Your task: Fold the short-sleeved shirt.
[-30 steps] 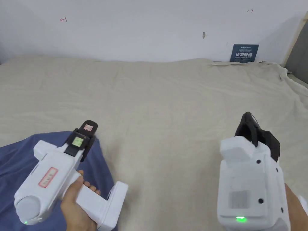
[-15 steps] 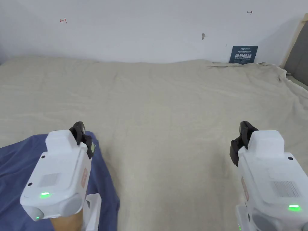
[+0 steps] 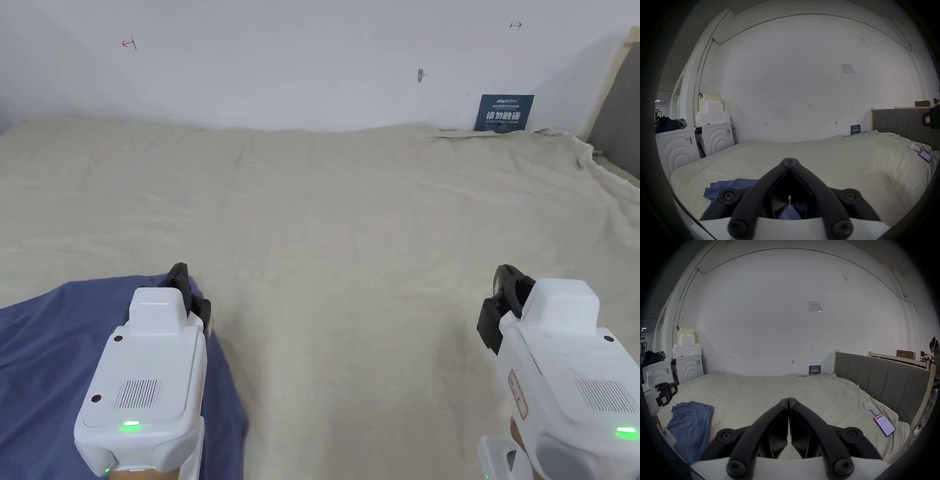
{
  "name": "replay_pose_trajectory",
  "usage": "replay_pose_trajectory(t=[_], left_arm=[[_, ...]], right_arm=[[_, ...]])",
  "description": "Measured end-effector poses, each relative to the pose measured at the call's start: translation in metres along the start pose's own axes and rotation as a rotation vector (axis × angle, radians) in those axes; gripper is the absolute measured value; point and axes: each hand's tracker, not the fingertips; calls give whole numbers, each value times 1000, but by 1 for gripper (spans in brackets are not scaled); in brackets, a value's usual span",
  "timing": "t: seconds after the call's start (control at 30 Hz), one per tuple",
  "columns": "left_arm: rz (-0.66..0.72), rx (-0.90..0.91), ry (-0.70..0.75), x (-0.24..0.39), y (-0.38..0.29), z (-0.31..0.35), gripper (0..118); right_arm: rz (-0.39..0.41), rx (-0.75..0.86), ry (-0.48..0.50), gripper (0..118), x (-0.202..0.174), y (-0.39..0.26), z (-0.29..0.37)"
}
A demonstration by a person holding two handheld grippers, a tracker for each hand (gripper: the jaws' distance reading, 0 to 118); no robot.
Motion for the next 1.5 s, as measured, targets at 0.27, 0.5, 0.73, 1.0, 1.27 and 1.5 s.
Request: replay_pose_trajectory(t=[0.27, 0.5, 0.73, 1.0, 1.27, 1.5], left_arm=[[1, 1, 0, -2, 0, 1, 0], [0, 0, -9, -2, 1, 2, 0], [-4, 4, -11, 0, 2, 3, 0], [-1, 3, -11, -1, 2, 2, 0], [-2, -7, -5, -5, 0, 3, 0], [-3, -4, 25, -19, 1, 5, 0]], right_arm=[[-2, 1, -4, 0, 1, 0, -1], [-3, -4, -5, 0, 2, -1, 0], [-4, -4, -4, 0, 3, -1, 1], [-1, -5, -2, 0, 3, -1, 1], [2, -10, 11, 0, 1, -1, 0], [6, -1, 39, 0, -12, 4, -6]])
